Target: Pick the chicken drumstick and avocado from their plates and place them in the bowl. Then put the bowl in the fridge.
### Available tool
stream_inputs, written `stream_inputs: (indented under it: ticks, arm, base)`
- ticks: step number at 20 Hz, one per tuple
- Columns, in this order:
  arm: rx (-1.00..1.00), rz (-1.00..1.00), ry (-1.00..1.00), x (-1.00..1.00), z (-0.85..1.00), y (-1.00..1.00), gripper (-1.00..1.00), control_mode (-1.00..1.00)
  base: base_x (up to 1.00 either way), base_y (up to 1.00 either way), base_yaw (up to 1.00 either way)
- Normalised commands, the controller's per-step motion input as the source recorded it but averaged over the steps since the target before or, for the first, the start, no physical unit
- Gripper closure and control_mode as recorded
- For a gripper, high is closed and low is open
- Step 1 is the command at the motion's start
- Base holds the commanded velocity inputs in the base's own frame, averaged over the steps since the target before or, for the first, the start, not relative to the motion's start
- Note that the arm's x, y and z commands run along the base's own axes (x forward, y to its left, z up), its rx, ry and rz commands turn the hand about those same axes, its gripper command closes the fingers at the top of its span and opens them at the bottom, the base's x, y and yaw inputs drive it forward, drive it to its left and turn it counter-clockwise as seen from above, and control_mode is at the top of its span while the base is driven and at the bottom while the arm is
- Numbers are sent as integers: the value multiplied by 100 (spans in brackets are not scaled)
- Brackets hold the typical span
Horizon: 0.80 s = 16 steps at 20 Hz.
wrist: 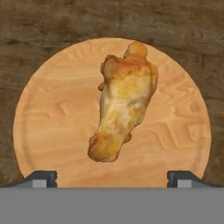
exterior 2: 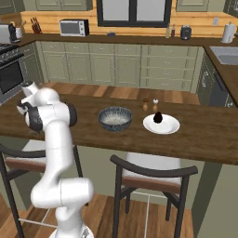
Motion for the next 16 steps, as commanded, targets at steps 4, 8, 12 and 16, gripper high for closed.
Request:
stream_inputs:
  ticks: [4,8,12,16]
  arm:
    - [0,0,0,52,-30,-10,-100,-100]
    - [1,-3,0,60,-21,4,-100,-100]
    - [1,-4,0,52,-23,18,-100,-100]
    - [0,0,1,22,-11,10,100,-100]
  base:
    - [0,0,0]
    - [0,0,0]
    - [0,0,0]
    - [0,0,0]
